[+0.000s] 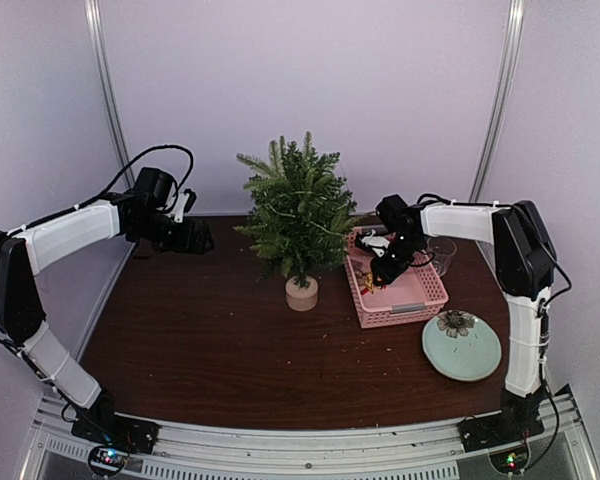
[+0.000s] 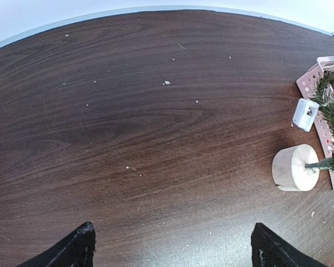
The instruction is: Decorate the small christmas tree
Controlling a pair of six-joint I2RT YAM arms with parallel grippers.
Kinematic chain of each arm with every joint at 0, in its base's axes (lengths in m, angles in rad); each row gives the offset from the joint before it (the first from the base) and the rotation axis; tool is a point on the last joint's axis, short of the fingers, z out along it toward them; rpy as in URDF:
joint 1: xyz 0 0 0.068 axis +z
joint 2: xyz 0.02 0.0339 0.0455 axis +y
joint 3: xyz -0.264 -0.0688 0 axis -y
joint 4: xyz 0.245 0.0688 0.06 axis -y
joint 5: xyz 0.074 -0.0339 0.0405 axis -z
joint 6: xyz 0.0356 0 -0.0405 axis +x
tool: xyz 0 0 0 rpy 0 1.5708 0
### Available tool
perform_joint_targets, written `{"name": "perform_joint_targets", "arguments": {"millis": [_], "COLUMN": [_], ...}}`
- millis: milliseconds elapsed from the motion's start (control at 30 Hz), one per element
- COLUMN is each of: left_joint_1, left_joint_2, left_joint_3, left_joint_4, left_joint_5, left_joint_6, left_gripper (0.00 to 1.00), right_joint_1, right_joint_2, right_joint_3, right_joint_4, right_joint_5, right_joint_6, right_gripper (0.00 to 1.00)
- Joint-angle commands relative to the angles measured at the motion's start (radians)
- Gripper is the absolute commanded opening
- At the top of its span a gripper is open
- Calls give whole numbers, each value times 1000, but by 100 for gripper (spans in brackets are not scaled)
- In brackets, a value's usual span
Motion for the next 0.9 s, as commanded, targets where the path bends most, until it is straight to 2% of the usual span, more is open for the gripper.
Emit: {"name": "perform_joint_targets", "arguments": {"millis": [0, 567, 733, 867], "left_joint_1": [2, 2, 2, 2], "left_joint_2": [-19, -23, -32, -56], "left_joint_3": [-8, -6, -7, -4], "left_joint_4": [12, 10, 9, 8], "left_joint_5": [-1, -7, -9, 0], "left_joint_6": [12, 19, 20, 20], "left_gripper": [98, 98, 98, 98], "right_joint_1": [10, 13, 15, 15], "right_joint_2": [10, 79, 60, -14], "right_joint_3": [28, 39, 25, 5], "right_joint_4": [-14, -41, -46, -49], "right_joint_5": [-12, 12, 46, 57], "right_joint_6": [9, 5, 2, 8], "right_gripper": [23, 16, 12, 11]}}
